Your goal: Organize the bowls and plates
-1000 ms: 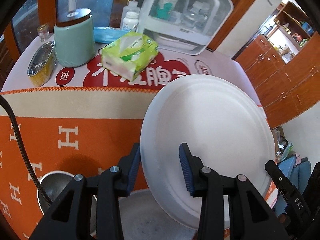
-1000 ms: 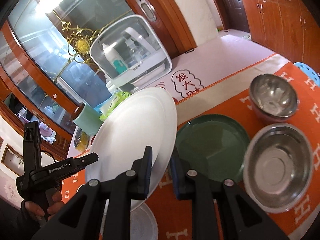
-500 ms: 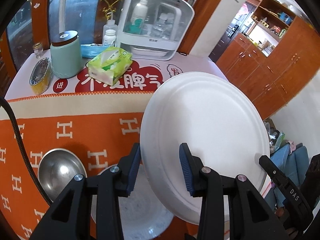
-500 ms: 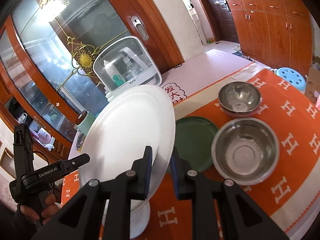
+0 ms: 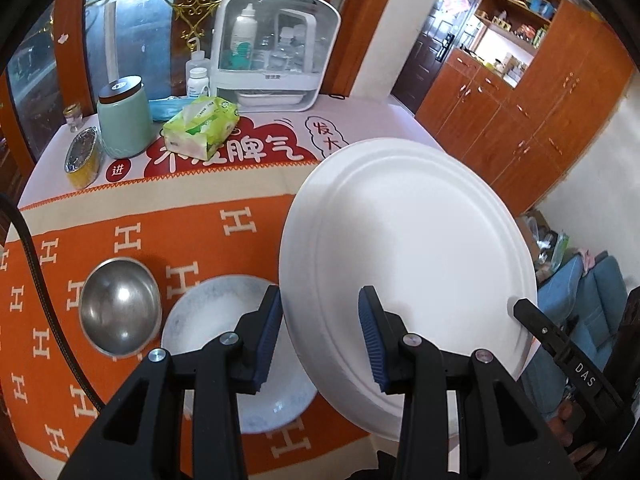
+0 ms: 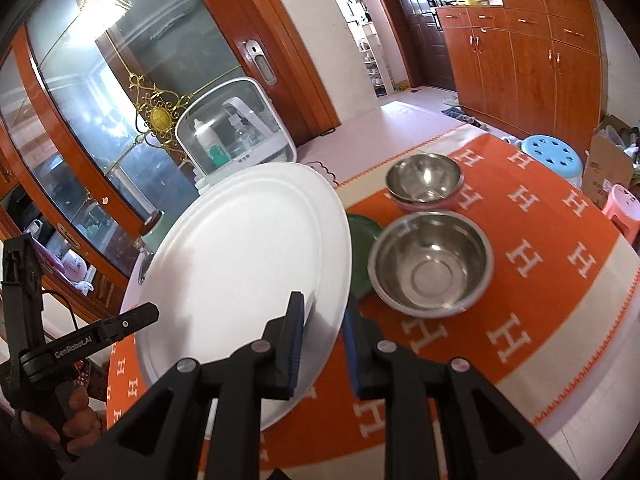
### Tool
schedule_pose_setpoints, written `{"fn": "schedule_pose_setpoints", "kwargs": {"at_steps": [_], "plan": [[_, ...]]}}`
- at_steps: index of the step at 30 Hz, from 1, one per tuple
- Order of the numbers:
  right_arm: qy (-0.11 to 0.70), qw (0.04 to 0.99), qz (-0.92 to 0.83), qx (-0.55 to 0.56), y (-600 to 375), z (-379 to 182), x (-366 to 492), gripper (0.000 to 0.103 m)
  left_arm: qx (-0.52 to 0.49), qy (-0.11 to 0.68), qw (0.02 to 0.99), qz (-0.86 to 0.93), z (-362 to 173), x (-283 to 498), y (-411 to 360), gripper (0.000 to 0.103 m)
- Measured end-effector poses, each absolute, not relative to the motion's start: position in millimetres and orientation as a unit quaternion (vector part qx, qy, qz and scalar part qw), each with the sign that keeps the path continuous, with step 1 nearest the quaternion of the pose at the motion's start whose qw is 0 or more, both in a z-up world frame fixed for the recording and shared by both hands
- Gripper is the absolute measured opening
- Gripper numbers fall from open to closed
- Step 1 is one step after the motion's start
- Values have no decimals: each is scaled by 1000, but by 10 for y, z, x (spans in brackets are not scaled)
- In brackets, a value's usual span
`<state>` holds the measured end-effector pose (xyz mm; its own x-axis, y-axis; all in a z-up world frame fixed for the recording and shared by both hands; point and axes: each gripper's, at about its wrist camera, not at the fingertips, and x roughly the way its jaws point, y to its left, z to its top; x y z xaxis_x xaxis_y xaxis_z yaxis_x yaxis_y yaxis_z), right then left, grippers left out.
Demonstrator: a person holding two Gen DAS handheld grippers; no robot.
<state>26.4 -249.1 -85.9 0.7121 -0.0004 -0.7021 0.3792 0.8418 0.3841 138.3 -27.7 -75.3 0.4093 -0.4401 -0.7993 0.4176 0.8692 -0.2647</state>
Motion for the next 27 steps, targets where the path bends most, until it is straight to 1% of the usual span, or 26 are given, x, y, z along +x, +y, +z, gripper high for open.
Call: {"fn": "schedule_pose_setpoints", "kwargs": {"at_steps": [14, 22, 27], "plan": [[420, 863, -119, 255, -2579, -1087, -369, 20, 3, 532, 811, -244, -1013, 699, -470, 37], [465, 841, -119, 249, -2611, -1346, -554, 22, 2, 561, 794, -234, -1326, 447, -503, 37], [499, 828, -117, 226, -2587, -1537, -585, 23, -8, 580, 784, -221, -1571, 335, -509, 37]]}}
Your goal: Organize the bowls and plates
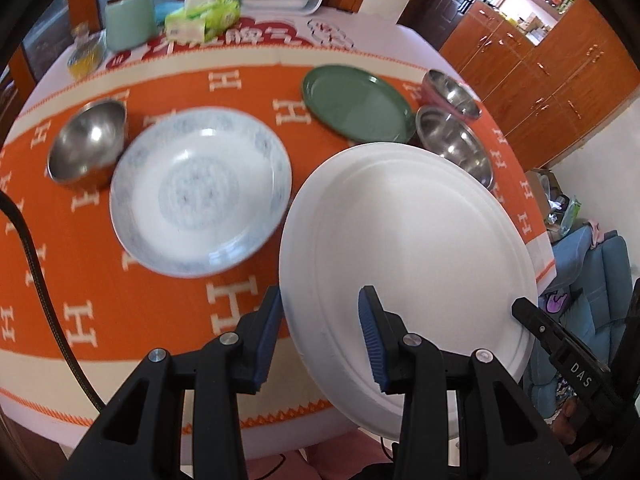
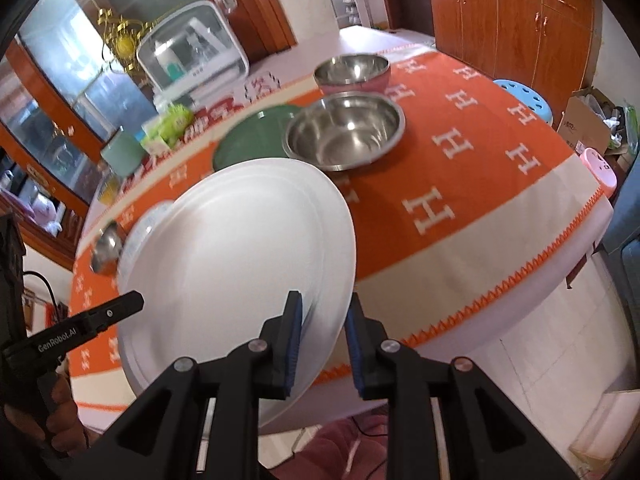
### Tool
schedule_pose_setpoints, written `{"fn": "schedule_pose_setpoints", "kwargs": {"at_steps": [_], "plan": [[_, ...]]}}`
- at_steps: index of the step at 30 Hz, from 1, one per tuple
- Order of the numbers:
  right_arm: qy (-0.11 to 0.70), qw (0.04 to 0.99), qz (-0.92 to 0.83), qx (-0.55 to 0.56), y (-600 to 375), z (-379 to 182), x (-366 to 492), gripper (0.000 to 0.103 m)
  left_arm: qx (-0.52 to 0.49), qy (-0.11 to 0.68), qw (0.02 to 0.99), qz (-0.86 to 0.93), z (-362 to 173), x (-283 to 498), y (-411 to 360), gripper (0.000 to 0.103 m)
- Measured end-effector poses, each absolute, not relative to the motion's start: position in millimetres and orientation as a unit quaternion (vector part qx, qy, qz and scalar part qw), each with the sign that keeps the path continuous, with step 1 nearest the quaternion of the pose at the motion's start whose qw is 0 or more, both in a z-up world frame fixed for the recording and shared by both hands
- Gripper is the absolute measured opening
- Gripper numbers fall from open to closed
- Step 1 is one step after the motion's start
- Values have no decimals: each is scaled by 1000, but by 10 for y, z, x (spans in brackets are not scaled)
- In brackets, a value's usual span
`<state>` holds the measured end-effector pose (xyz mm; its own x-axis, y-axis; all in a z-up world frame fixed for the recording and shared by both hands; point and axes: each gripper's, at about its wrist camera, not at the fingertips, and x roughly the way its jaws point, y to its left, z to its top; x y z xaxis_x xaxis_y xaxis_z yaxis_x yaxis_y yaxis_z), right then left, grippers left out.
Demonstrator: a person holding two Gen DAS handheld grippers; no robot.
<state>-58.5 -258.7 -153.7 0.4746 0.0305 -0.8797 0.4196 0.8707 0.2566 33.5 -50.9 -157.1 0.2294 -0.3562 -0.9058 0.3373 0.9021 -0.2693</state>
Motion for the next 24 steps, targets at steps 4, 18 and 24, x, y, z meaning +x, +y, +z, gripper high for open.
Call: {"fn": "schedule_pose_setpoints", "kwargs": {"at_steps": [4, 18, 24], "plan": [[523, 820, -110, 205, -2568, -1729, -568, 24, -8, 592, 779, -208, -1767, 272, -519, 37], [578, 802, -76, 132, -2621, -2164, -327, 29, -36, 614, 772, -161, -2213, 273, -598, 37], [606, 787, -64, 97, -2619, -2305, -242, 32, -18, 619, 773, -139, -2230, 247, -681, 40]]}}
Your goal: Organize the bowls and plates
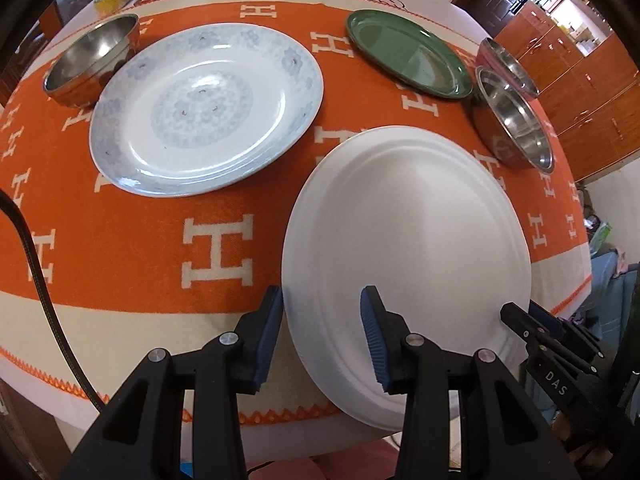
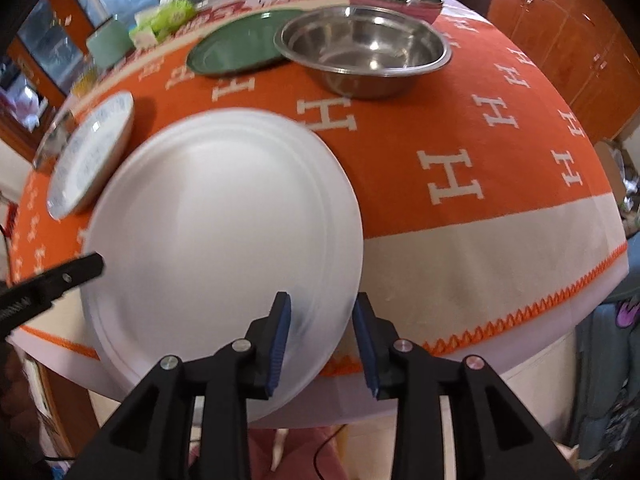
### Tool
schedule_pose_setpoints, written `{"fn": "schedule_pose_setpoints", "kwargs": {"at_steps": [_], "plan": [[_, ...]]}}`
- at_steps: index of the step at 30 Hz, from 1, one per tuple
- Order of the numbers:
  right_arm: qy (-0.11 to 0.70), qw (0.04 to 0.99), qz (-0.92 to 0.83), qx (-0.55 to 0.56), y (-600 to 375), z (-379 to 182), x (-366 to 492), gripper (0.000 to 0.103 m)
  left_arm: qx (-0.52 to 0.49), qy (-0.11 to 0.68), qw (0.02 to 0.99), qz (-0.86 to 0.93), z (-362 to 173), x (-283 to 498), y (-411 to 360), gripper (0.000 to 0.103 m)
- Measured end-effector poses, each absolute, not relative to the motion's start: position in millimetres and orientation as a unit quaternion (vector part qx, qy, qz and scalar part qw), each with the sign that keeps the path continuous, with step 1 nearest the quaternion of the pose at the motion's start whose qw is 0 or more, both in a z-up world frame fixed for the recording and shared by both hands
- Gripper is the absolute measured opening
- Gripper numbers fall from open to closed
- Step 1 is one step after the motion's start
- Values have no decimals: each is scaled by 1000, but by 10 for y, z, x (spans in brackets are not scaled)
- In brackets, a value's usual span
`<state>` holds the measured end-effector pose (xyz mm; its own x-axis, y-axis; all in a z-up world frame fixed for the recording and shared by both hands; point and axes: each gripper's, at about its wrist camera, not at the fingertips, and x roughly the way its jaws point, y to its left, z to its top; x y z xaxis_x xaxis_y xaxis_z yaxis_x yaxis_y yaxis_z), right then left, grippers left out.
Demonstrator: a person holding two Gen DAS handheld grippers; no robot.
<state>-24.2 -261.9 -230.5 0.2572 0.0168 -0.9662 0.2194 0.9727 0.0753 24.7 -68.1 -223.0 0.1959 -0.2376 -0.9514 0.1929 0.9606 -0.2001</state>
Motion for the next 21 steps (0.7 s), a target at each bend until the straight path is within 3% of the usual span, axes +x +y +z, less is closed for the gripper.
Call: {"fn": "schedule_pose_setpoints", "kwargs": {"at_steps": [2, 6, 21], "plan": [[609, 786, -58, 94, -2627, -2313, -228, 33, -11, 616, 777, -132, -2205, 236, -712, 47], [610, 785, -46, 94, -2657, -2298, -190, 53, -1, 609, 784, -120, -2142, 196, -709, 52], [583, 807, -34, 92, -2784, -2015, -80, 56, -16, 551, 830, -88, -1592, 14, -539, 67]]}}
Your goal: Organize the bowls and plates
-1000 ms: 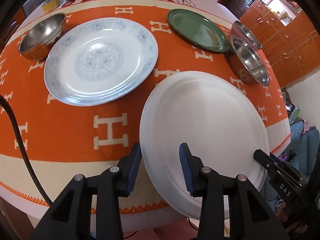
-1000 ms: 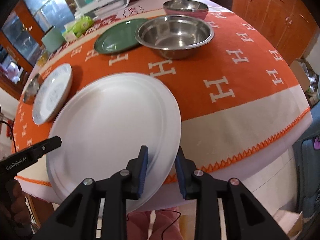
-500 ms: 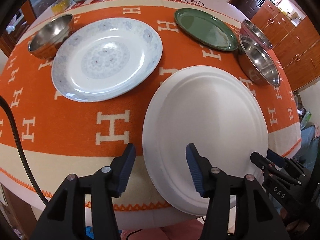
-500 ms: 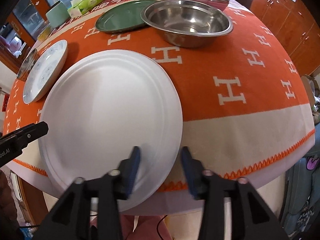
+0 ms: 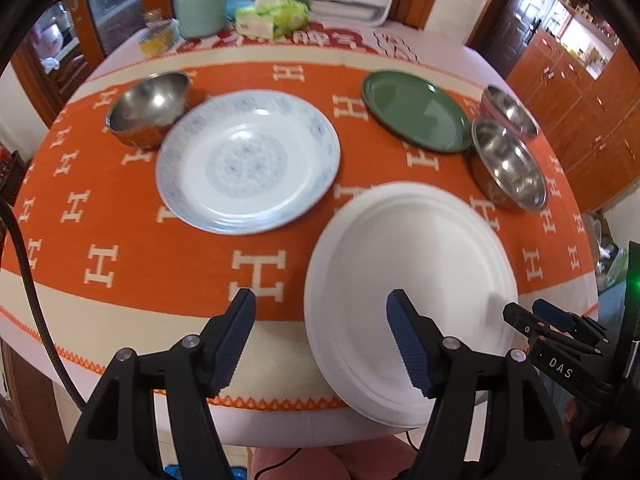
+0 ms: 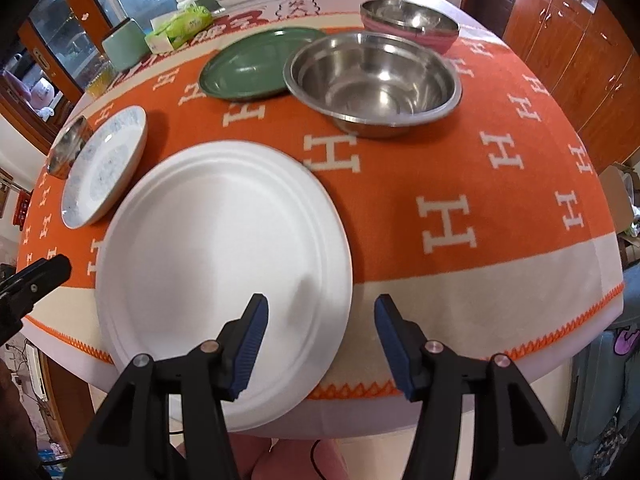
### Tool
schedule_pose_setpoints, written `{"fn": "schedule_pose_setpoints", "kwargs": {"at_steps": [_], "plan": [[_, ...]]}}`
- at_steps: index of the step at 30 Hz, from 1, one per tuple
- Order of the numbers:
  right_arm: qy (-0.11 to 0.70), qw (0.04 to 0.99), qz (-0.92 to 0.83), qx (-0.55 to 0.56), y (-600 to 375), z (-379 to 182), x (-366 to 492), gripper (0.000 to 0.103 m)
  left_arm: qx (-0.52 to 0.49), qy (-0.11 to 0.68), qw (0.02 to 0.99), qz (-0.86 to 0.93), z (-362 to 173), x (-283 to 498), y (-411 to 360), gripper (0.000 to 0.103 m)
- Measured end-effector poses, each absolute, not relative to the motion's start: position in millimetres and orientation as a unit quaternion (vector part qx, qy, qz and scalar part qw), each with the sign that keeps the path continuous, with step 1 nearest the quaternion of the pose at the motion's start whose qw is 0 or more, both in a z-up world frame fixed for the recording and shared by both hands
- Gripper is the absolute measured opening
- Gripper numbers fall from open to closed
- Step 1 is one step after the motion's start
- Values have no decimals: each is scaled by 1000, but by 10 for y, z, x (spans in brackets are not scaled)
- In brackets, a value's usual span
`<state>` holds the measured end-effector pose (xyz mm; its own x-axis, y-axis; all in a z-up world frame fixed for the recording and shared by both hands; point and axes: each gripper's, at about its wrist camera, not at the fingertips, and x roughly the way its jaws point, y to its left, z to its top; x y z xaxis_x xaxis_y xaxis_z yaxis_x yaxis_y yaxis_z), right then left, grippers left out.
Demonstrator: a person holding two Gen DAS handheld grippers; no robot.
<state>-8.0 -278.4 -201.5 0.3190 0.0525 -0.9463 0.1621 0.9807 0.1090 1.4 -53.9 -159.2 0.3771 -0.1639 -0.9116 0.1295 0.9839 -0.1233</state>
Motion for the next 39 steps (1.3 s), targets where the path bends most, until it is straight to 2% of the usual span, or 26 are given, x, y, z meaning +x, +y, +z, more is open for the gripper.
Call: {"fn": "schedule_pose_setpoints", "kwargs": {"at_steps": [11, 20, 39], "plan": [[538, 835, 18, 116, -2603, -1775, -1, 57, -35, 518, 853, -51, -1376, -66, -278, 79], [510, 848, 69, 124, -2255, -1647, 184, 63, -53, 509, 859, -31, -1322, -50, 29, 80], [501, 843, 116, 159, -1566, -1708, 550, 64, -50, 539, 839, -50, -1537, 571, 603, 80]]}}
